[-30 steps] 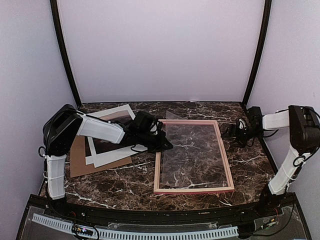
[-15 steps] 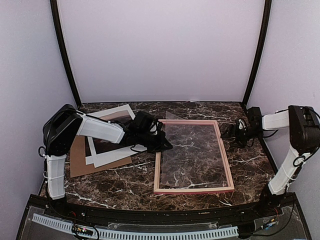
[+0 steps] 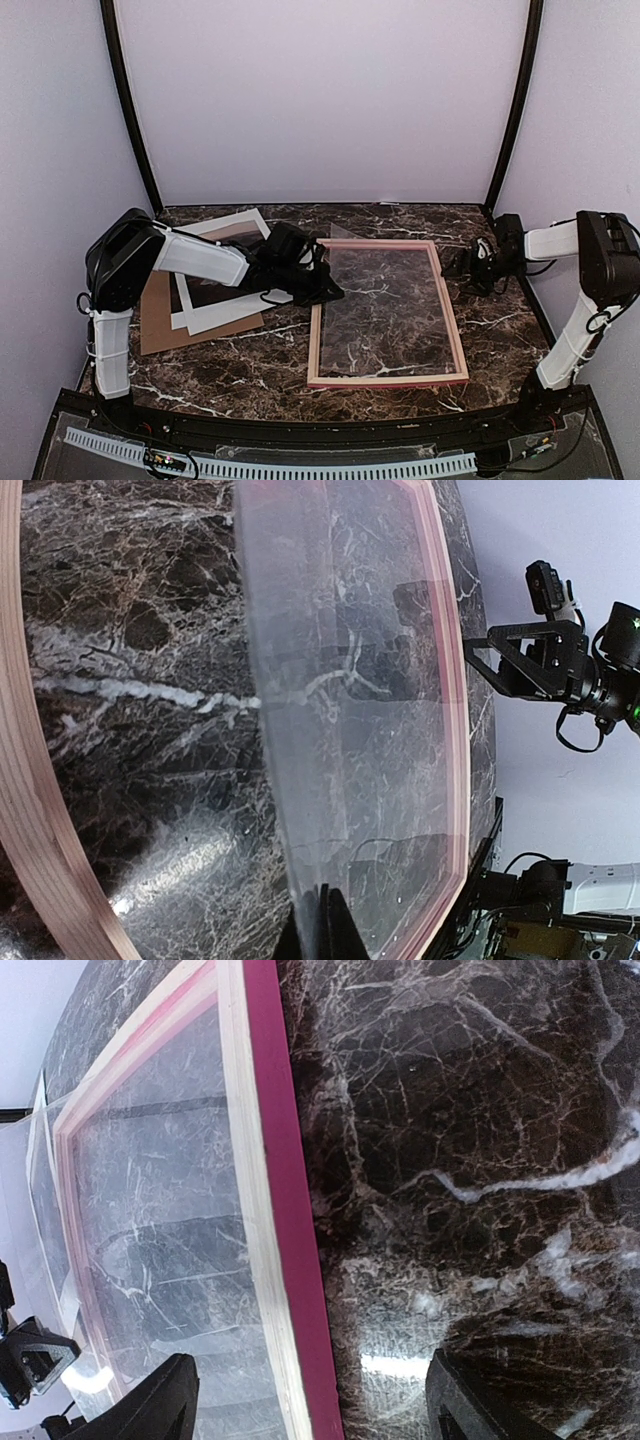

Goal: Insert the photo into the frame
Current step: Place the glass panel in the frame body.

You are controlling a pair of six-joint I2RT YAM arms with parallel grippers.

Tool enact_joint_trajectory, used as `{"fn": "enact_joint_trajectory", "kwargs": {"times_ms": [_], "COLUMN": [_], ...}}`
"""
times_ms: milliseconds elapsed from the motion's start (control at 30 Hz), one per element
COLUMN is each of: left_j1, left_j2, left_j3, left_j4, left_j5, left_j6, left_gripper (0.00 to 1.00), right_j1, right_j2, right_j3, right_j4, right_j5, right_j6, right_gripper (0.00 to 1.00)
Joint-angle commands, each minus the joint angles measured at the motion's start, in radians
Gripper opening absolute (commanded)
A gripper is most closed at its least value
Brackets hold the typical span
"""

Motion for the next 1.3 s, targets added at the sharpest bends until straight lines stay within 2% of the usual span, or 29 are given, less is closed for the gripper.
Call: {"fn": "enact_joint_trajectory", "kwargs": {"times_ms": [0, 1267], "left_j1": [0.009, 0.009], "left_j2": [-0.058, -0.088], "left_j3": [0.008, -0.029], "left_j4": [-0.013, -0.012], "left_j5": [-0.011, -0.017], "left_j6": [0.021, 0.003], "left_gripper": [0.0, 0.0], "right_j1": [-0.003, -0.002], "right_j2": [-0.015, -0.019], "right_j3": [-0.009, -0.008], "right_j4": [0.011, 0.01], "right_j5": [-0.003, -0.005], "right_j6": [-0.014, -0.015], "right_gripper": [0.79, 0.79]}}
